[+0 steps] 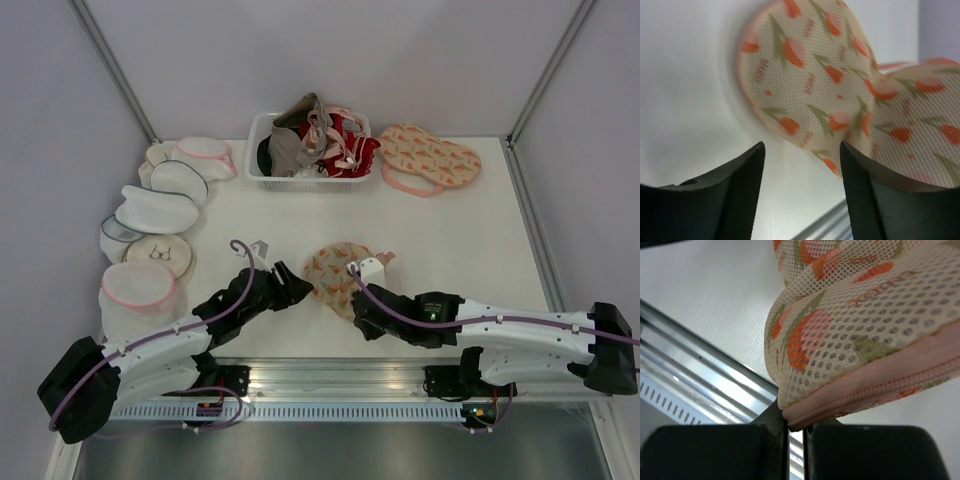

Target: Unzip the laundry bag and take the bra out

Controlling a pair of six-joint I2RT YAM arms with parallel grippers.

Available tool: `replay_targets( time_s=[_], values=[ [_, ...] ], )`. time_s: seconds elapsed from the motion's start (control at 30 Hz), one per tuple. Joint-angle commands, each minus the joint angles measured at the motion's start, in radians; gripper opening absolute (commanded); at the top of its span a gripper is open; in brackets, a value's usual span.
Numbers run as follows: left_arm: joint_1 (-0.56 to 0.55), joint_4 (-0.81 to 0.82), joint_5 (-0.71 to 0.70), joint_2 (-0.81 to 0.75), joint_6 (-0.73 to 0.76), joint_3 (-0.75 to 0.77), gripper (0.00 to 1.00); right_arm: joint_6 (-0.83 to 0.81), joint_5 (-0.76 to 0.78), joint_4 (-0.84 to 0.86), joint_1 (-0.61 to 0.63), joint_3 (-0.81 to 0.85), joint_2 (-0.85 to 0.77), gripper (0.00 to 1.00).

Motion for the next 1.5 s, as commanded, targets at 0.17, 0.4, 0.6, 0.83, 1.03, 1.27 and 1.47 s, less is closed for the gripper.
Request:
replay_targets(
  time_s=[0.17, 0.4, 0.6, 0.83, 1.03, 1.27, 1.47],
  values=[
    [-0.009, 0.393, 0.405, -0.013, -0.306, -0.125, 0.96, 0.302, 0.223, 0.216, -0.009, -0.163, -0.051, 0.0],
    [-0.025, 0.701, 0.388, 0.085, -0.534, -0.269, 1.0, 0.394, 0.031, 0.663, -0.061, -0.44, -0.235, 0.0],
    [-0.062, 0.792, 0.356, 0.238, -0.595, -0.191, 1.0, 0.44, -0.14, 0.935, -0.106, -0.585, -0.276, 0.0],
    [-0.131, 1.083, 0.373, 0.614, -0.732, -0.081, 1.0, 0.44, -0.168, 1.073, -0.107, -0.626, -0.269, 0.0],
    [-0.137, 1.393, 0.276, 0.837, -0.802, -0.125, 1.0, 0.394, -0.205, 1.005, -0.106, -0.605, -0.289, 0.0],
    [-0.137, 1.504, 0.252, 0.913, -0.76, -0.105, 0.18, 0.272, -0.109, 0.591, -0.106, -0.421, -0.279, 0.0],
    [-0.137, 1.504, 0.258, 0.924, -0.737, -0.099, 0.02, 0.206, -0.024, 0.411, -0.104, -0.34, -0.268, 0.0]
  ],
)
